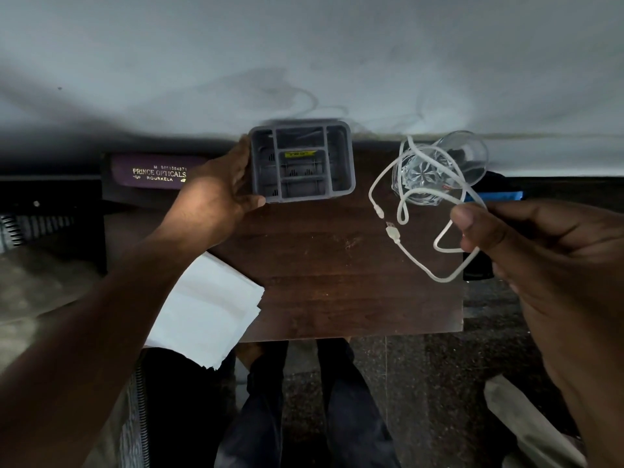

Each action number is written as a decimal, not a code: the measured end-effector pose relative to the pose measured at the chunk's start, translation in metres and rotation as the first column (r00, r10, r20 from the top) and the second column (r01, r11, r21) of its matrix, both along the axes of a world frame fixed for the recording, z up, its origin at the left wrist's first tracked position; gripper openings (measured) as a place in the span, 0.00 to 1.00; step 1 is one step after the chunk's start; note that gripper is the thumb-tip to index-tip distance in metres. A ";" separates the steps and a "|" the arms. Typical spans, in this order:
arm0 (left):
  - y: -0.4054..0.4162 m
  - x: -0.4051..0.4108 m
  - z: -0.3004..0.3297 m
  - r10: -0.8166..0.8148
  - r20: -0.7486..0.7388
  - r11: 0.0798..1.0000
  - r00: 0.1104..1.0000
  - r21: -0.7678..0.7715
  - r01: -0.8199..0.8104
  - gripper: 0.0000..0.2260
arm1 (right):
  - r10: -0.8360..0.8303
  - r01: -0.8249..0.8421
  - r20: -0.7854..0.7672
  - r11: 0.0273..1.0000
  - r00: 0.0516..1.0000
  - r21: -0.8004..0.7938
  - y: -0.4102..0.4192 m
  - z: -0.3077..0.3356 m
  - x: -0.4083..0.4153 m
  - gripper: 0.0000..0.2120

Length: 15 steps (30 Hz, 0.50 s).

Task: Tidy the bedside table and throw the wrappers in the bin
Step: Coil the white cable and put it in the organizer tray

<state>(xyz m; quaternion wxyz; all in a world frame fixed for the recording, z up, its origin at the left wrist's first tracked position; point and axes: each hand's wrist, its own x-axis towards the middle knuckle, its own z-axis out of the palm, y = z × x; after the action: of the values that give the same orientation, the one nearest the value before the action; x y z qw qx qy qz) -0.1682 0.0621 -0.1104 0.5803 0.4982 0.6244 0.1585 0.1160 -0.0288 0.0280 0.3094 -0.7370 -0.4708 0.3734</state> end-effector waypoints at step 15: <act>-0.092 0.025 0.073 0.200 0.180 0.965 0.963 0.132 -0.225 0.23 | 0.221 -0.224 -0.057 0.974 0.974 -0.039 -0.004 -0.003 -0.040 0.04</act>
<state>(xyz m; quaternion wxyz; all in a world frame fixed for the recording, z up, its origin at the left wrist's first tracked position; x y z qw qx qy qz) -0.1434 -0.0296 -0.0375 0.5703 0.4557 0.6103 0.3077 0.0765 -0.0325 0.0250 0.2611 -0.6764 -0.5336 0.4354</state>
